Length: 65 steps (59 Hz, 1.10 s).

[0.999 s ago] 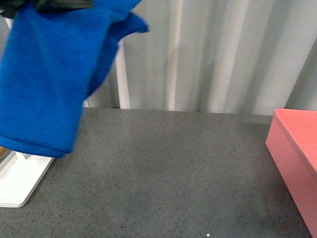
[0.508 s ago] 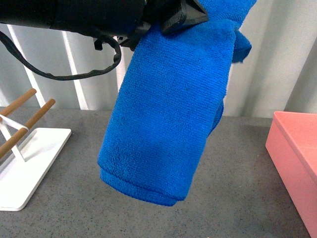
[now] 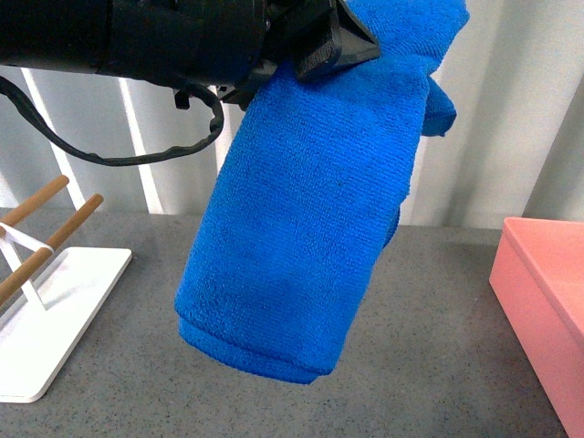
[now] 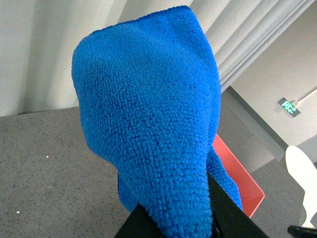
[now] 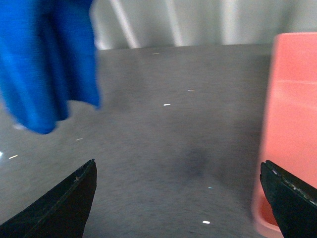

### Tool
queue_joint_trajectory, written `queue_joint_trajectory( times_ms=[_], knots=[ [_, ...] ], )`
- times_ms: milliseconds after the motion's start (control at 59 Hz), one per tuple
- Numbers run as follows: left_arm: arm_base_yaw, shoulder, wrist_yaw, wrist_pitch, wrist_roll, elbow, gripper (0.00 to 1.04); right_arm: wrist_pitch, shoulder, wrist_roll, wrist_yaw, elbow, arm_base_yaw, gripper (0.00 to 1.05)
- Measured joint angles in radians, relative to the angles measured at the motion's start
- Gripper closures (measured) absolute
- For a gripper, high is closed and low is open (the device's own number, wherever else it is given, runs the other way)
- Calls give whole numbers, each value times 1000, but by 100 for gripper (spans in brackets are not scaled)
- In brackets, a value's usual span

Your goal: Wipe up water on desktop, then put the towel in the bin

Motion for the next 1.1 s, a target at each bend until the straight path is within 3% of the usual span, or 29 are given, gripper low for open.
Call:
queue_joint_trajectory(
  times_ms=[152,203,390,525,745,1101],
  knots=[
    [1,0,0,0,0,0,98,169,212,3,-228,40,51,7],
    [1,0,0,0,0,0,98,220,264,14,-247,46,74,7],
    [1,0,0,0,0,0,98,499,526,88,-238,93,199,7],
    [1,0,0,0,0,0,98,606,667,116,-216,150,269,7],
    [1,0,0,0,0,0,98,645,874,116,-178,285,370,7],
    [1,0,0,0,0,0,98,670,1056,134,-121,459,444,7]
  ],
)
